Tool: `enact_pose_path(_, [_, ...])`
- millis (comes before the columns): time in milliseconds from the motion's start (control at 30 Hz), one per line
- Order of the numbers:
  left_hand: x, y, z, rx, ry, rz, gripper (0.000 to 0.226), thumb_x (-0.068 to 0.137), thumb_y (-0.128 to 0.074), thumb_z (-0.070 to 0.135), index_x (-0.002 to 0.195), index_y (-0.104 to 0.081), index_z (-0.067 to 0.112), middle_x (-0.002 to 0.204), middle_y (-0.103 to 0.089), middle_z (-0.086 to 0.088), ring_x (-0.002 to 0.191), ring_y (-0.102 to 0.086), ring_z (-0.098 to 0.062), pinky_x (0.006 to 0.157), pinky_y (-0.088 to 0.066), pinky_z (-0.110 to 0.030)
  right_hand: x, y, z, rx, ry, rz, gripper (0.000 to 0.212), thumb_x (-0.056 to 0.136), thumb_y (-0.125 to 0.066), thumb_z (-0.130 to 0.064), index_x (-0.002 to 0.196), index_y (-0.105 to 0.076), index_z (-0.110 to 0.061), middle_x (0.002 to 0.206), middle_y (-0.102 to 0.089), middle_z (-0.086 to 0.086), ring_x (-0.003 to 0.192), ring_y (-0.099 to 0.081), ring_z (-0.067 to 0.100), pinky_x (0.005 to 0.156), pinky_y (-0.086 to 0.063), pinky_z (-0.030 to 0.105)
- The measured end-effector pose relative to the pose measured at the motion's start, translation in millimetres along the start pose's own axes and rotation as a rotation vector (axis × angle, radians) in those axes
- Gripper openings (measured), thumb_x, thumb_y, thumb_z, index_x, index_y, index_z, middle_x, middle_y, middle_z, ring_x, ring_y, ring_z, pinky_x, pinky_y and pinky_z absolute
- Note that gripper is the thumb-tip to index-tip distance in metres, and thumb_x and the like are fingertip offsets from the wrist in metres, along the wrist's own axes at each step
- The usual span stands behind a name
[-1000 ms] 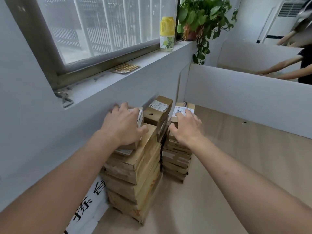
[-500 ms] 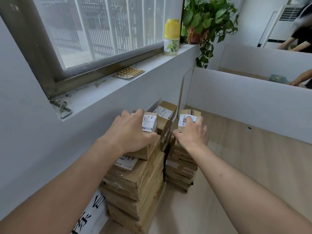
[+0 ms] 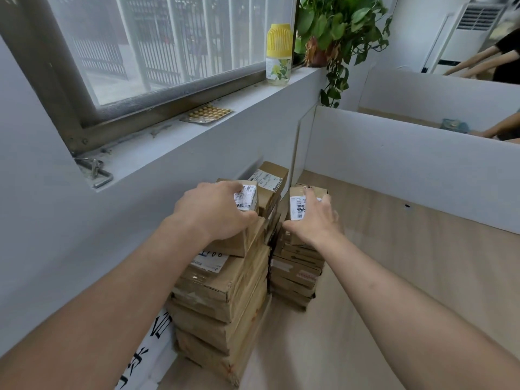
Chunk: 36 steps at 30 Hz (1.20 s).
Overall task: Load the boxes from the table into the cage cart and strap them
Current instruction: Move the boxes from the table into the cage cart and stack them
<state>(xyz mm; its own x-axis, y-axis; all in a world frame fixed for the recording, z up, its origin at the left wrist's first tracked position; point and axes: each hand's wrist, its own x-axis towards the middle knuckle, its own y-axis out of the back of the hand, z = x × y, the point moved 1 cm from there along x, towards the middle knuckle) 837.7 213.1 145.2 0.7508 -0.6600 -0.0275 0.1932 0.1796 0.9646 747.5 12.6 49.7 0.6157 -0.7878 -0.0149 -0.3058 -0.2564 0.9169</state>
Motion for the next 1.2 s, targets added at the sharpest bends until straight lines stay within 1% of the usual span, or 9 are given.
enact_pose_path(167, [-9.8, -3.1, 0.7, -0.043, -0.01, 0.067, 0.071, 0.087, -0.063, 0.062, 0.153, -0.044, 0.041, 0.14, -0.061, -0.002, 0.121, -0.059, -0.028, 0.094, -0.053, -0.041, -21.0, 6.2, -1.1, 0.006, 0.056, 0.059, 0.095, 0.075, -0.075, -0.056, 0.158, -0.033, -0.036, 0.155, -0.032, 0.008, 0.123, -0.052, 0.038, 0.089, -0.051, 0.041])
enact_pose_path(300, [-22.6, -4.4, 4.8, -0.057, 0.016, 0.109, 0.072, 0.085, -0.061, 0.065, 0.153, -0.042, 0.046, 0.142, -0.057, -0.007, 0.122, -0.058, -0.032, 0.093, -0.052, -0.042, -45.8, 19.2, -3.0, 0.027, 0.103, 0.076, 0.095, 0.074, -0.071, -0.06, 0.158, -0.033, -0.037, 0.161, -0.029, 0.008, 0.126, -0.053, 0.039, 0.095, -0.052, 0.042])
enact_pose_path(467, [-57.0, -2.5, 19.5, -0.074, 0.066, 0.171, 0.074, 0.086, -0.063, 0.067, 0.154, -0.041, 0.047, 0.145, -0.054, -0.008, 0.123, -0.057, -0.033, 0.091, -0.05, -0.041, -86.3, 43.5, 1.3, 0.031, 0.182, 0.093, 0.092, 0.077, -0.069, -0.06, 0.158, -0.033, -0.036, 0.161, -0.028, 0.007, 0.126, -0.053, 0.039, 0.095, -0.049, 0.041])
enact_pose_path(633, [-116.8, -5.0, 34.9, -0.08, 0.12, 0.254, 0.073, 0.088, -0.064, 0.067, 0.155, -0.04, 0.048, 0.14, -0.052, -0.009, 0.118, -0.057, -0.03, 0.09, -0.052, -0.041, -133.8, 61.1, 16.0, 0.044, 0.307, 0.08, 0.089, 0.081, -0.068, -0.059, 0.159, -0.033, -0.033, 0.16, -0.029, 0.009, 0.126, -0.052, 0.038, 0.092, -0.049, 0.042])
enact_pose_path(800, [-177.8, -18.2, 47.6, -0.028, 0.191, 0.28, 0.077, 0.088, -0.062, 0.07, 0.156, -0.036, 0.049, 0.132, -0.055, -0.009, 0.117, -0.057, -0.031, 0.09, -0.049, -0.039, -182.4, 70.2, 35.8, 0.085, 0.439, 0.029, 0.09, 0.083, -0.068, -0.058, 0.161, -0.031, -0.03, 0.165, -0.024, 0.01, 0.139, -0.042, 0.039, 0.108, -0.044, 0.048])
enact_pose_path(900, [-215.2, -30.0, 51.0, -0.037, 0.261, 0.297, 0.078, 0.087, -0.063, 0.071, 0.157, -0.035, 0.048, 0.127, -0.053, -0.008, 0.116, -0.058, -0.031, 0.091, -0.051, -0.04, -209.3, 70.6, 46.0, 0.088, 0.493, -0.002, 0.09, 0.083, -0.067, -0.062, 0.16, -0.031, -0.031, 0.161, -0.029, 0.009, 0.135, -0.046, 0.038, 0.105, -0.048, 0.05])
enact_pose_path(967, [-241.0, -38.2, 52.5, -0.048, 0.316, 0.316, 0.079, 0.086, -0.064, 0.07, 0.156, -0.037, 0.048, 0.128, -0.052, -0.009, 0.119, -0.058, -0.032, 0.096, -0.051, -0.041, -227.7, 69.7, 51.7, 0.084, 0.535, -0.02, 0.089, 0.083, -0.066, -0.064, 0.159, -0.032, -0.031, 0.159, -0.032, 0.008, 0.129, -0.051, 0.038, 0.1, -0.05, 0.049])
enact_pose_path(1067, [-279.9, -51.7, 52.9, -0.052, 0.384, 0.33, 0.08, 0.086, -0.064, 0.069, 0.157, -0.036, 0.046, 0.133, -0.049, -0.009, 0.122, -0.057, -0.031, 0.099, -0.052, -0.043, -254.8, 68.4, 58.5, 0.086, 0.591, -0.055, 0.088, 0.085, -0.067, -0.063, 0.159, -0.031, -0.031, 0.157, -0.032, 0.008, 0.127, -0.051, 0.038, 0.099, -0.049, 0.047])
enact_pose_path(1200, [-332.8, -72.4, 51.3, -0.037, 0.475, 0.334, 0.08, 0.088, -0.062, 0.07, 0.159, -0.032, 0.046, 0.129, -0.046, -0.006, 0.112, -0.06, -0.03, 0.091, -0.051, -0.039, -295.9, 61.6, 65.6, 0.099, 0.662, -0.106, 0.087, 0.086, -0.065, -0.062, 0.159, -0.03, -0.031, 0.156, -0.032, 0.007, 0.126, -0.051, 0.037, 0.097, -0.049, 0.046])
